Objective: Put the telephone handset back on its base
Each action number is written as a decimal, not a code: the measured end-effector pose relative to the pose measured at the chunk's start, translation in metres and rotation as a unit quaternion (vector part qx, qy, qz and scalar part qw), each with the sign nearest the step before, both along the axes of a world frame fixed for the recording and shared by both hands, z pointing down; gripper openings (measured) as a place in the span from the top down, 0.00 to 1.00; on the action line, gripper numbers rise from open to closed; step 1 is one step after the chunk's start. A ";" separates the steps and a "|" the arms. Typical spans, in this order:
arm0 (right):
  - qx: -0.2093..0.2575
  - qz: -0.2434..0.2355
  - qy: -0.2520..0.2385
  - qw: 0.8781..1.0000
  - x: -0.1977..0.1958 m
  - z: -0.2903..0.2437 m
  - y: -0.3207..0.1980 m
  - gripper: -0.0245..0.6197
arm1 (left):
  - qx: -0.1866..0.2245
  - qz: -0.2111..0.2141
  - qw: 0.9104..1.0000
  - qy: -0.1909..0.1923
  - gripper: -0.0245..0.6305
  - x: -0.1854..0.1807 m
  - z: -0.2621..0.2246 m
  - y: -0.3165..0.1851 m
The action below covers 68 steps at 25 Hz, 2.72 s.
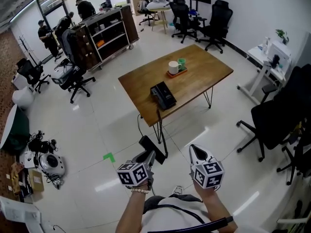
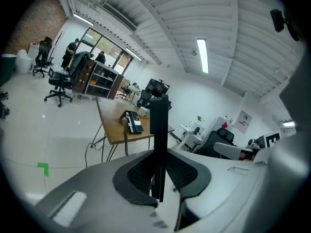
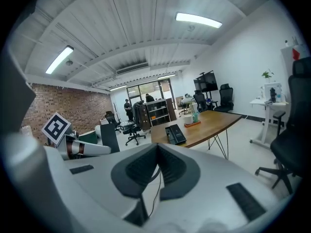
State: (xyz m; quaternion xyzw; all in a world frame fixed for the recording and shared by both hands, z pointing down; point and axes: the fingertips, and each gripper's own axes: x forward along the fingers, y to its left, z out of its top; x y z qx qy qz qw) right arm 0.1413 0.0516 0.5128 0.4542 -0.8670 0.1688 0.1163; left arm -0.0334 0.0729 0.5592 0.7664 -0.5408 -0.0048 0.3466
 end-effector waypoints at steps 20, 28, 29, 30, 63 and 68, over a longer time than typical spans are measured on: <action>-0.042 0.019 0.011 0.999 -0.006 0.029 -0.154 0.96 | -0.026 0.097 0.993 0.065 0.85 -0.010 0.052 -0.183; -0.050 0.047 0.013 0.998 -0.025 0.024 -0.233 0.96 | -0.052 0.157 0.981 0.103 0.85 -0.022 0.079 -0.282; -0.050 0.050 0.014 0.997 -0.027 0.024 -0.241 0.96 | -0.055 0.166 0.979 0.106 0.85 -0.023 0.082 -0.293; -0.051 0.054 0.015 0.997 -0.028 0.023 -0.249 0.96 | -0.056 0.175 0.977 0.110 0.85 -0.024 0.086 -0.303; -0.083 0.123 0.037 0.988 -0.036 0.040 -0.332 0.96 | -0.100 0.214 0.938 0.254 0.85 -0.023 0.157 -0.404; -0.086 0.127 0.037 0.987 -0.034 0.043 -0.334 0.96 | -0.122 0.220 0.933 0.257 0.85 -0.023 0.167 -0.404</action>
